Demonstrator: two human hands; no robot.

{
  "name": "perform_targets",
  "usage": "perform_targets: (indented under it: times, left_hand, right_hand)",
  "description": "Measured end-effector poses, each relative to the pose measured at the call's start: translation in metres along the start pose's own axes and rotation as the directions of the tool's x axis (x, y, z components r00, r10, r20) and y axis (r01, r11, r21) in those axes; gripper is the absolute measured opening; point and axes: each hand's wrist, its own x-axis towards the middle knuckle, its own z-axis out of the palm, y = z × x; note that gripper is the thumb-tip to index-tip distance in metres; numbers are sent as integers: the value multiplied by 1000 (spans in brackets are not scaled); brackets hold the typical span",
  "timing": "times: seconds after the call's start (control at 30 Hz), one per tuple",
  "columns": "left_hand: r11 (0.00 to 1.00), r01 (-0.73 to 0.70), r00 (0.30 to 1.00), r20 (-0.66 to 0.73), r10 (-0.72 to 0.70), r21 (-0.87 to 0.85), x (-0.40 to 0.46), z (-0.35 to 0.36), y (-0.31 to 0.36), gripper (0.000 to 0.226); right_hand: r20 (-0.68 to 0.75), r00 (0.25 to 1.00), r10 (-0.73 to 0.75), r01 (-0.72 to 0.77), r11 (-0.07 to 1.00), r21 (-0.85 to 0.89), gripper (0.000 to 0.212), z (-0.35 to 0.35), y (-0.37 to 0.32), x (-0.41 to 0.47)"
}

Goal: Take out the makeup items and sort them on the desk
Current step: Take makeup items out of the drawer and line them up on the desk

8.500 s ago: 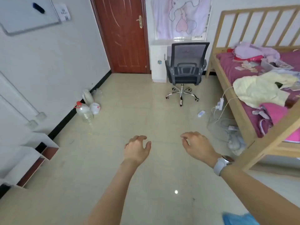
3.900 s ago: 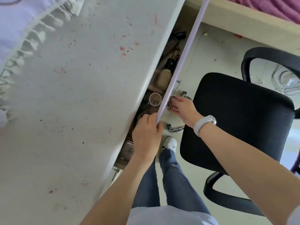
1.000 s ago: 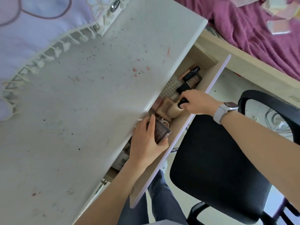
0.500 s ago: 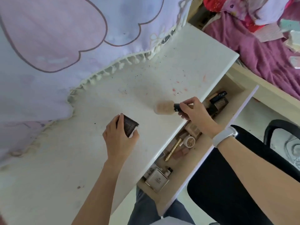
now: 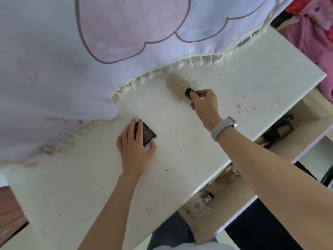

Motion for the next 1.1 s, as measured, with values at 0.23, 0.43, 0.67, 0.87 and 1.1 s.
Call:
perform_targets:
  times: [0.23, 0.43, 0.67, 0.87, 1.1]
  left_hand:
    - [992, -7, 998, 56, 0, 123, -4, 3, -1, 63]
    - [997, 0, 1000, 18, -1, 75, -20, -2, 16, 60]
    - [885, -425, 905, -67, 420, -192, -119, 15, 88, 26]
    - [924, -314, 819, 430, 380, -218, -193, 61, 110, 39]
    - [950, -137, 890, 456, -7, 282, -199, 102, 106, 47]
  right_hand:
    - [-9, 998, -65, 63, 980, -188, 24, 4, 8, 8]
    - [2, 985, -174, 171, 966, -194, 33, -27, 21, -21]
    - [54, 953, -299, 304, 929, -210, 20, -128, 115, -111]
    - [469, 883, 9, 341, 674, -655, 25, -156, 190, -131]
    - [630, 756, 179, 424, 598, -680, 41, -98, 201, -118]
